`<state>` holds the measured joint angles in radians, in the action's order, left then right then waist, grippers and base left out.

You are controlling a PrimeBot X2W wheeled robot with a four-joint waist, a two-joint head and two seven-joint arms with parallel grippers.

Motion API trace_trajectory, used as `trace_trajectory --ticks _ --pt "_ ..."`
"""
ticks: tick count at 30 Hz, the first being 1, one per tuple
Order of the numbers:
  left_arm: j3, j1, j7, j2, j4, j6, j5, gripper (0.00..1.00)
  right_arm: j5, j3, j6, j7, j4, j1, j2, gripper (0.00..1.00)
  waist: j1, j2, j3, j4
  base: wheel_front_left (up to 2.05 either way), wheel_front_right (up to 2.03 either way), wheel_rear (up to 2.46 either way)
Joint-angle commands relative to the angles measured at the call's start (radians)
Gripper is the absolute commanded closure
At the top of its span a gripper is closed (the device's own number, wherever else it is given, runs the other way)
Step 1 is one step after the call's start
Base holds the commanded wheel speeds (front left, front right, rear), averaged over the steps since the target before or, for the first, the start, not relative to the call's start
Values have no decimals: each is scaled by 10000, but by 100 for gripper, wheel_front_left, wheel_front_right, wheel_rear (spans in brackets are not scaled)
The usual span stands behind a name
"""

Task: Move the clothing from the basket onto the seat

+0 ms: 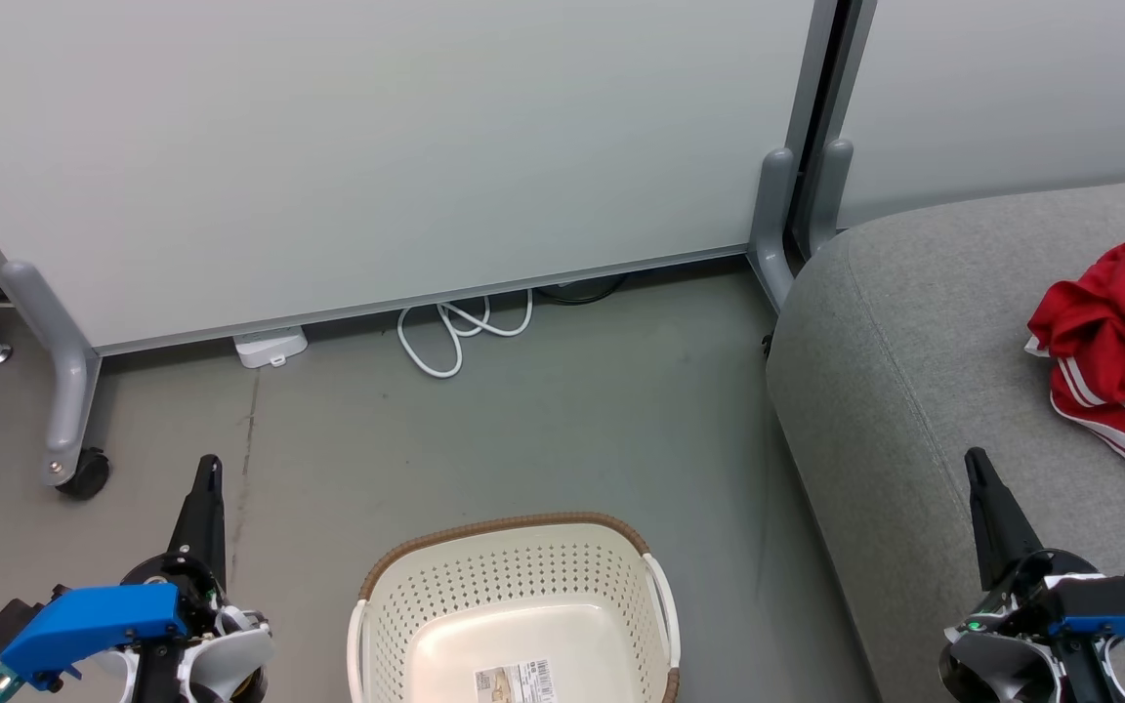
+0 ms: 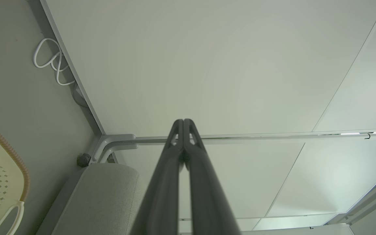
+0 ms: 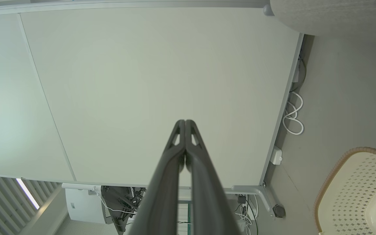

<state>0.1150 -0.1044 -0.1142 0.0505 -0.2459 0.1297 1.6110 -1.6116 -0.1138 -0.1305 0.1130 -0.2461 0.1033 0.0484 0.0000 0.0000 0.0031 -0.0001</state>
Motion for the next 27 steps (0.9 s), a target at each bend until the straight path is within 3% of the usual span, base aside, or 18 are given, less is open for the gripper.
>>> trace_trajectory --ticks 1,27 --pt "29 -94 -47 -9 36 18 20 100 -26 -17 -4 37 28 103 33 100 0 0 0 1 0 0 0" --pt "21 -94 -41 -10 37 18 27 100 -27 -15 -4 36 29 102 33 100 0 0 0 1 0 0 0"
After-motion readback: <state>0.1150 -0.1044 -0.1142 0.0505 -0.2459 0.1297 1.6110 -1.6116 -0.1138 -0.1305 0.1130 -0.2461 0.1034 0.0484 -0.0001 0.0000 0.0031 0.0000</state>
